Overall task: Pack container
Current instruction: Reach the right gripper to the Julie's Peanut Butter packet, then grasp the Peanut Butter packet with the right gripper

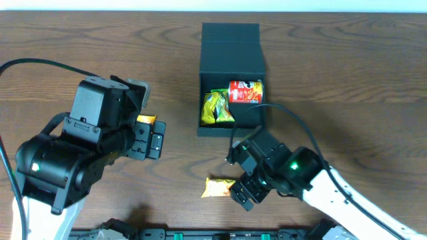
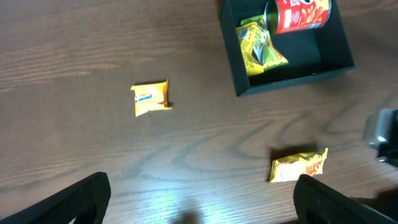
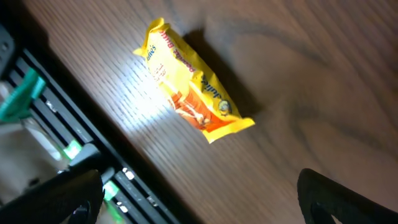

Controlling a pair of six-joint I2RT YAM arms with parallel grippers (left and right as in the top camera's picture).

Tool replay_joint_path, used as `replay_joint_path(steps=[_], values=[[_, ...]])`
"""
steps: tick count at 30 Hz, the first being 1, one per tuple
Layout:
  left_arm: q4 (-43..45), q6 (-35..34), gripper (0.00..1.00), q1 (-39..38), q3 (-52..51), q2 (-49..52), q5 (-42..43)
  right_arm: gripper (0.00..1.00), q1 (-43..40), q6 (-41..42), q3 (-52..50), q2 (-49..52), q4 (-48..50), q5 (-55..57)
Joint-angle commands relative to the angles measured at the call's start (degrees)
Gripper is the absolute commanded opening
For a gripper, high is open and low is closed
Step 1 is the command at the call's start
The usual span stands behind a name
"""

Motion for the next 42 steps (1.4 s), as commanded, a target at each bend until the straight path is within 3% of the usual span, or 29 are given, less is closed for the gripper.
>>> replay_joint_path(steps=[1, 4, 11, 21, 25, 29, 37, 42], values=[[-0.3, -0.4, 0.95, 0.2, 0.9, -0.3, -0.1, 0.99, 2.8, -4.3, -0.3, 1.2, 0.4, 2.9], [-0.2, -0.3, 0.95, 0.2, 0.9, -0.3, -0.1, 0.99, 4.1, -7.1, -0.2, 1.3, 1.3, 2.8], [-0.2, -0.2, 0.95, 0.2, 0.9, -0.3, -0.2, 0.99, 4.8, -22.4, -0.2, 1.6, 0.9, 3.1], [-0.3, -0.1, 0.96, 0.2, 0.9, -0.3, -0.3, 0.99, 3.8, -21.0, -0.2, 2.6, 7.5, 2.0], [-0.3, -0.1, 0.95, 0.2, 0.9, -0.3, -0.3, 0.99, 0.9, -29.2, -0.2, 2.7, 3.9, -6.6], [-0.2, -0.1, 0.96, 0.2, 0.9, -0.3, -0.3, 0.99, -0.2, -33.4, -0.2, 3.0, 2.7, -7.7], [0.3, -0.1, 0.95, 0.2, 0.9, -0.3, -0.3, 0.95, -0.1, -36.9, -0.9, 6.0, 4.1, -7.7], [1.1, -0.1, 0.95, 0.2, 0.9, -0.3, -0.3, 0.98, -0.1, -37.7, -4.3, 10.0, 9.5, -6.7]])
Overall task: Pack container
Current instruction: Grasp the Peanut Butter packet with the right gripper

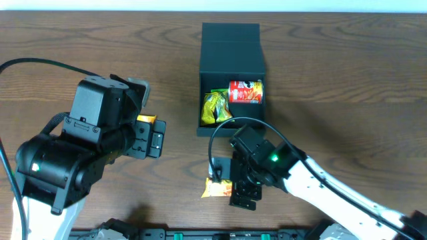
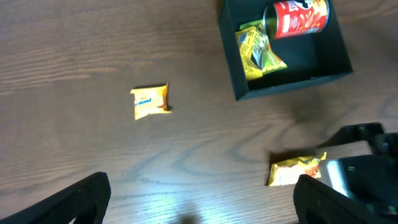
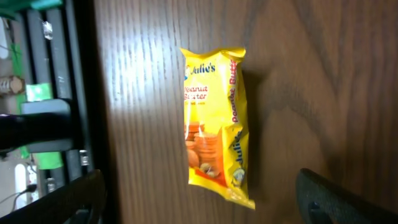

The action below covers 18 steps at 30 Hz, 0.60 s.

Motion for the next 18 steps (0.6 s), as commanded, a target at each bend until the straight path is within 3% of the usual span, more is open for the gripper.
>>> replay_joint_path(steps=[1, 9, 13, 18], values=[[0.1, 0.0, 0.96, 0.2, 0.9, -0.3, -0.2, 0.99, -0.4, -2.1, -2.8, 2.6, 1.1, -0.2], [0.3, 0.0, 0.95, 0.2, 0.9, -0.3, -0.2, 0.97, -0.4, -1.9, -5.1, 6.6, 7.8, -0.2], [0.3, 0.0, 0.95, 0.2, 0.9, -0.3, -0.3, 0.77, -0.4, -1.9, -5.2, 7.0, 8.6, -0.7], [0.2, 0.0, 0.96, 0.2, 0.9, -0.3, -1.4, 0.66, -0.4, -1.9, -5.2, 7.6, 9.0, -0.7]])
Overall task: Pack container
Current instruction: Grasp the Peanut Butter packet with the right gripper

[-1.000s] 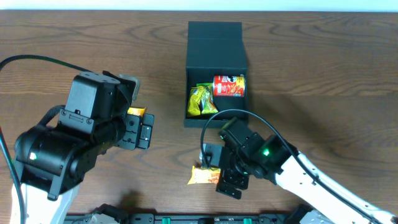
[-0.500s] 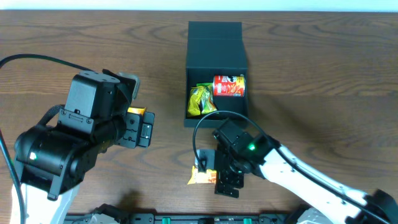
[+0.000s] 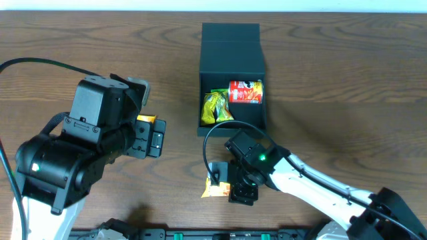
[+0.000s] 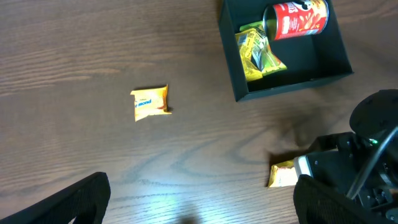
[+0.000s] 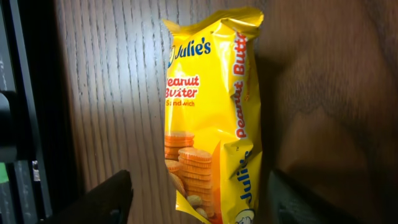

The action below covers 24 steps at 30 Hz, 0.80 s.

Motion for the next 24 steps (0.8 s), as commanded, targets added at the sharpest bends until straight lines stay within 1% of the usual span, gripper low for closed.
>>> replay_joint_path(steps=[1, 7, 9, 13, 15, 16, 17, 24], values=[[0.0, 0.0, 0.95, 0.2, 0.9, -0.3, -1.7, 0.61, -0.4, -0.5, -0.3, 0.8, 0.4, -0.7], [0.0, 0.0, 0.95, 0.2, 0.9, -0.3, -1.9, 0.45, -0.4, -0.5, -0.3, 0.9, 0.3, -0.6], [0.0, 0.0, 0.95, 0.2, 0.9, -0.3, -1.9, 0.36, -0.4, -0.5, -0.3, 0.9, 0.3, -0.6], [0.0, 0.0, 0.96, 0.2, 0.9, -0.3, -2.1, 0.31, -0.4, -0.5, -0.3, 0.9, 0.3, -0.6], [0.0, 0.0, 0.95, 0.2, 0.9, -0.3, -2.7, 0.24, -0.4, -0.5, -0.3, 0.9, 0.3, -0.6], [0.0, 0.0, 0.95, 0.2, 0.9, -0.3, -2.8, 0.21, -0.4, -0.5, -0.3, 0.9, 0.3, -0.6], [0.0, 0.0, 0.95, 0.2, 0.9, -0.3, -2.8, 0.2, -0.4, -0.5, -0.3, 0.9, 0.3, -0.6], [0.0, 0.0, 0.95, 0.2, 0.9, -0.3, -2.8, 0.21, -0.4, -0.1, -0.3, 0.9, 0.4, -0.6]])
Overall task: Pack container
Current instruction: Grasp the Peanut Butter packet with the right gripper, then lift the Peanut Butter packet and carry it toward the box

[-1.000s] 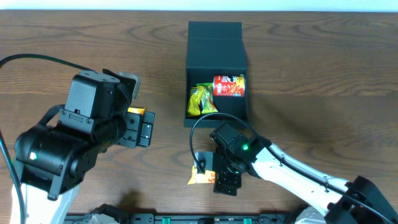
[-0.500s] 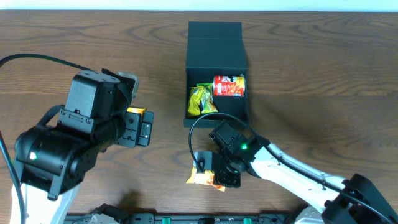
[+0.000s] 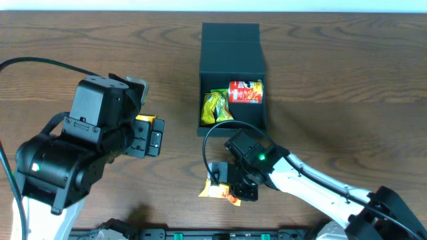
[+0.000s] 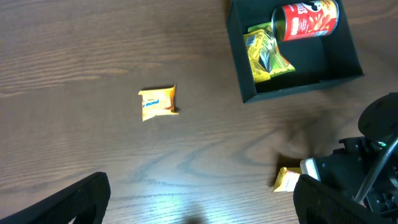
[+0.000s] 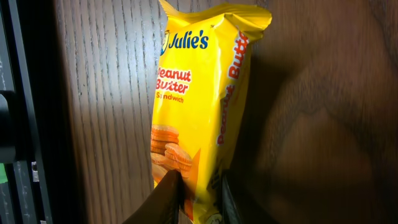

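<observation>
The black container (image 3: 231, 48) stands open at the table's middle, holding a red can (image 3: 246, 92) and a green-yellow snack bag (image 3: 216, 108). My right gripper (image 5: 200, 193) is shut on the yellow Julie's peanut butter sandwich packet (image 5: 196, 99) near the table's front edge; from overhead the packet (image 3: 212, 191) pokes out left of the gripper. A small yellow almond packet (image 4: 158, 102) lies on the wood left of the container. My left gripper (image 4: 199, 214) hangs open high above the table, its fingers (image 4: 68, 199) at the frame's lower corners.
The container's lid (image 3: 230, 33) lies folded back behind it. A black rail with green parts (image 5: 25, 124) runs along the table's front edge, close to the held packet. The right arm's cable (image 3: 210, 143) loops in front of the container.
My right gripper's fingers, which stood wide on either side of the peanut butter packet, have shut on its lower end. The left wrist view has shifted slightly.
My right gripper hovered open over the peanut butter packet lying askew near the front edge. It then stood lined up with the packet's length, then lower with its fingers straddling it, and now holds it. The left arm stayed raised and open throughout.
</observation>
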Controlling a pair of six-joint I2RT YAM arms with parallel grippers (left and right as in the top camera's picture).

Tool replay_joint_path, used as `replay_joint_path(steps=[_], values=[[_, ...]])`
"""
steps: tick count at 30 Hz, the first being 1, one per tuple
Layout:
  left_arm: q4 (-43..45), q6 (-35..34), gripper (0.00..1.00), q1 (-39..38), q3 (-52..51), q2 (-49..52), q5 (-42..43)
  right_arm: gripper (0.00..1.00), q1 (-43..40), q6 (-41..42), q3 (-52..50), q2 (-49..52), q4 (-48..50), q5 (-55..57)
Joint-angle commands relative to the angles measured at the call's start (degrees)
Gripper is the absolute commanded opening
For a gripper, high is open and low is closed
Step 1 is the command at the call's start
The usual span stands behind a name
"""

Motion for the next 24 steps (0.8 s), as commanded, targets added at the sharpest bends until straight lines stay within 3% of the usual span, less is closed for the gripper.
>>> replay_joint_path(steps=[1, 10, 19, 24], values=[[0.0, 0.0, 0.96, 0.2, 0.9, -0.3, -1.1, 0.21, -0.4, 0.0, -0.2, 0.4, 0.3, -0.4], [0.0, 0.0, 0.95, 0.2, 0.9, -0.3, -1.1, 0.24, -0.4, 3.9, 1.4, 0.4, 1.6, -0.4], [0.0, 0.0, 0.95, 0.2, 0.9, -0.3, -1.5, 0.11, -0.4, 9.2, 7.1, 0.4, 1.6, -0.4], [0.0, 0.0, 0.95, 0.2, 0.9, -0.3, -1.5, 0.09, -0.4, 9.2, 8.8, 0.4, 1.6, -0.4]])
